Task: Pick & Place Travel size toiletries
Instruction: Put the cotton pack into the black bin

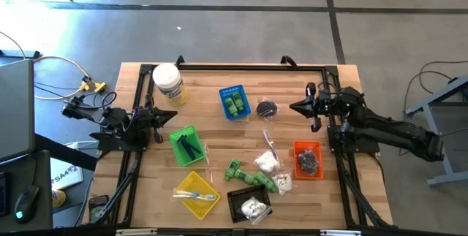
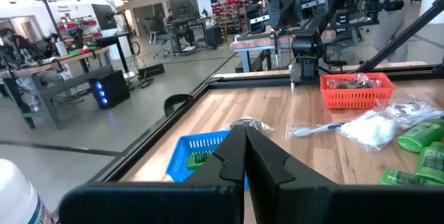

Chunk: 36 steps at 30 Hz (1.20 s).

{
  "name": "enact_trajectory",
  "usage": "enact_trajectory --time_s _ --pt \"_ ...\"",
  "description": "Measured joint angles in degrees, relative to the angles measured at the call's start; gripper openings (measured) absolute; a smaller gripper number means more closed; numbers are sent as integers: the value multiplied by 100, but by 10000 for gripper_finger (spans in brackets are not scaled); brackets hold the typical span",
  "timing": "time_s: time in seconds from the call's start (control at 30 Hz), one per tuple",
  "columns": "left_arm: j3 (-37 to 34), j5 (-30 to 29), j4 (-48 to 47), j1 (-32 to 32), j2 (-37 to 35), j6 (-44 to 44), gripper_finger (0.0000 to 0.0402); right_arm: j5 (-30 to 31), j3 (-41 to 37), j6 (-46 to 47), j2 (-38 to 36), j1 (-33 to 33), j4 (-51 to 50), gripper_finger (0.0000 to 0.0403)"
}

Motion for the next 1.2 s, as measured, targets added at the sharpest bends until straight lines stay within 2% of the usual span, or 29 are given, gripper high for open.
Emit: enact_trajectory --time_s 0.07,0.2,0.33,0.47,0.6,0.77,0.87,0.97,1.1,1.2 --pt "0 0 -9 0 0 -42 0 258 13 1 158 105 -45 2" --pt "-2 63 -17 0 0 -43 0 688 357 -267 485 484 -905 2" --pt "-2 67 -14 0 0 -43 0 1165 923 -1039 1016 1196 -2068 2" --pt "-3 70 -16 0 0 -43 0 2023 1423 -1434 1525 1896 -3070 2" --pt "-4 72 -84 0 0 -45 0 2524 1840 -1316 1969 2435 -3830 2" --pt "-7 74 -164 0 0 -45 0 2607 2441 -575 2460 3101 -4673 10" --pt "-7 78 -164 0 0 -60 0 2623 2664 -7 2718 3505 -4832 38" --pt "-7 80 -165 0 0 -78 0 2688 2783 434 2973 4001 -4829 84" --pt "-7 85 -170 0 0 -248 0 3251 2852 1014 3225 4775 -4871 144" --pt "-7 87 -170 0 0 -357 0 3439 2855 1595 3241 5304 -4835 173"
